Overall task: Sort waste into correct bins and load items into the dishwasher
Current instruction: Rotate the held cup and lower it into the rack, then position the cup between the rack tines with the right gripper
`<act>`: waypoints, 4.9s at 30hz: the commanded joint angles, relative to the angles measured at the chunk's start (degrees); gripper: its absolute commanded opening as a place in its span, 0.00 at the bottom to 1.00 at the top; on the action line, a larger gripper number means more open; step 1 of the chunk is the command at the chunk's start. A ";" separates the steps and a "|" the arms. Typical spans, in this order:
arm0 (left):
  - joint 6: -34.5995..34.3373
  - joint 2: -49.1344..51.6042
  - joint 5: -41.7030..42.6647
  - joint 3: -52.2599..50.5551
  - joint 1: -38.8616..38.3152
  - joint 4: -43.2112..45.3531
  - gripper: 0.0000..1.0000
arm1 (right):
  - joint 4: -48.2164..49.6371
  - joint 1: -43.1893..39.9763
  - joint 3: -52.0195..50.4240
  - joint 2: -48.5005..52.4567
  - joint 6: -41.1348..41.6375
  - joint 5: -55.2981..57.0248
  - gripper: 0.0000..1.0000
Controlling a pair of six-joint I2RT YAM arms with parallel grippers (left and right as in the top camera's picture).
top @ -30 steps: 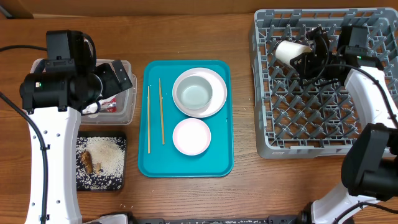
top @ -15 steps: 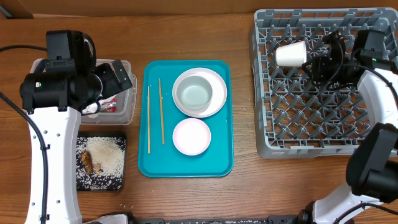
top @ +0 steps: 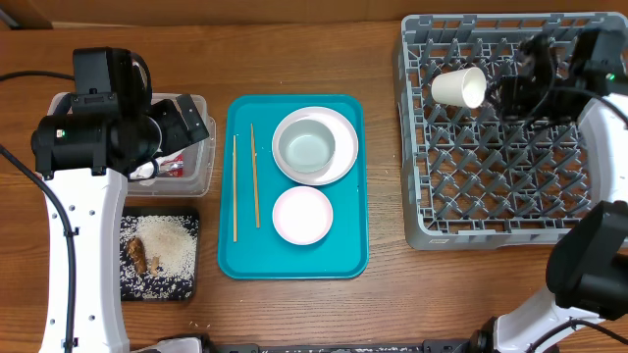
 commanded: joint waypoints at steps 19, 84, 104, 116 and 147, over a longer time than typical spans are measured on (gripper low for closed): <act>-0.37 -0.13 -0.07 0.83 0.09 0.04 1.00 | 4.70 14.56 4.44 0.72 2.45 5.11 0.04; -0.37 -0.13 -0.04 0.83 0.09 0.04 1.00 | 8.09 8.76 6.67 0.59 13.20 26.67 0.04; -0.37 -0.13 -0.04 0.83 0.09 0.02 1.00 | 7.50 1.25 4.44 2.08 14.49 18.10 0.04; -0.37 -0.13 -0.04 0.83 0.09 0.04 1.00 | 6.36 0.98 4.44 4.90 14.51 24.11 0.04; -0.37 -0.13 -0.04 0.83 0.09 0.04 1.00 | 2.58 -5.44 4.44 6.40 20.24 21.09 0.04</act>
